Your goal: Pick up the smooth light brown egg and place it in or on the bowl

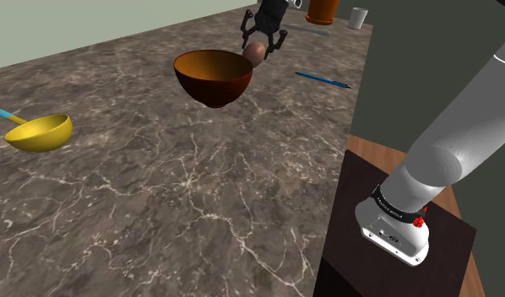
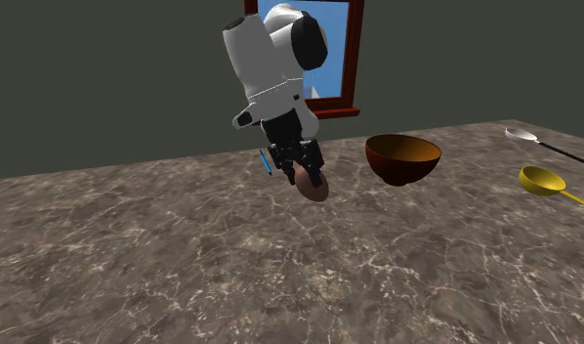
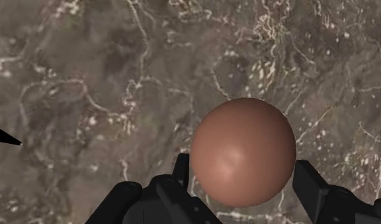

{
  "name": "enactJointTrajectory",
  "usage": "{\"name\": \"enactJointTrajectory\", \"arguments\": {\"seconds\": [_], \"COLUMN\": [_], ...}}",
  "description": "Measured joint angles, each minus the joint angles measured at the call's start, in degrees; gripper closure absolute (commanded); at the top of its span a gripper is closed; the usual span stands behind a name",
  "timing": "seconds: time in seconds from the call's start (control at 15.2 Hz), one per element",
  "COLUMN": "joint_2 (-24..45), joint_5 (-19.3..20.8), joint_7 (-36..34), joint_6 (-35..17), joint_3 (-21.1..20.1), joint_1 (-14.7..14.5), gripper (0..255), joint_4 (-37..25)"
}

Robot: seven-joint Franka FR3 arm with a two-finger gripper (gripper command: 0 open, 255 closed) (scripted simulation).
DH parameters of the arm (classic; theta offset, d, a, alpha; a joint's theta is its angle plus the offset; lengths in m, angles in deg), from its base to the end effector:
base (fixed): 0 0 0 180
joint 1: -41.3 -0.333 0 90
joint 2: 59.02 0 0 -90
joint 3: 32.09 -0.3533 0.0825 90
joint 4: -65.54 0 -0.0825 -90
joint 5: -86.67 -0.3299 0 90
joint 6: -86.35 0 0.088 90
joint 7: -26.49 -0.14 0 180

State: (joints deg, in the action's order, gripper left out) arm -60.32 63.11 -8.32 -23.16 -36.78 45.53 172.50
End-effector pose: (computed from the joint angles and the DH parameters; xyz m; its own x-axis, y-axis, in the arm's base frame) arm 0.5136 0.0455 0.5528 0.7565 -0.6272 -0.1855 -0.6484 -0.6822 -0.3377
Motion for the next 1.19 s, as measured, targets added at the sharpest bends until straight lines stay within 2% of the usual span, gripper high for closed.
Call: {"name": "enactJointTrajectory", "arguments": {"seconds": [1.19], "joint_2": [0.96], "joint_5": [1.27], "joint_7": [-4.64], "joint_6": [12.99], "joint_3": [0.47], "joint_1": [0.44], "gripper": [255], "joint_4": [-14.67]}}
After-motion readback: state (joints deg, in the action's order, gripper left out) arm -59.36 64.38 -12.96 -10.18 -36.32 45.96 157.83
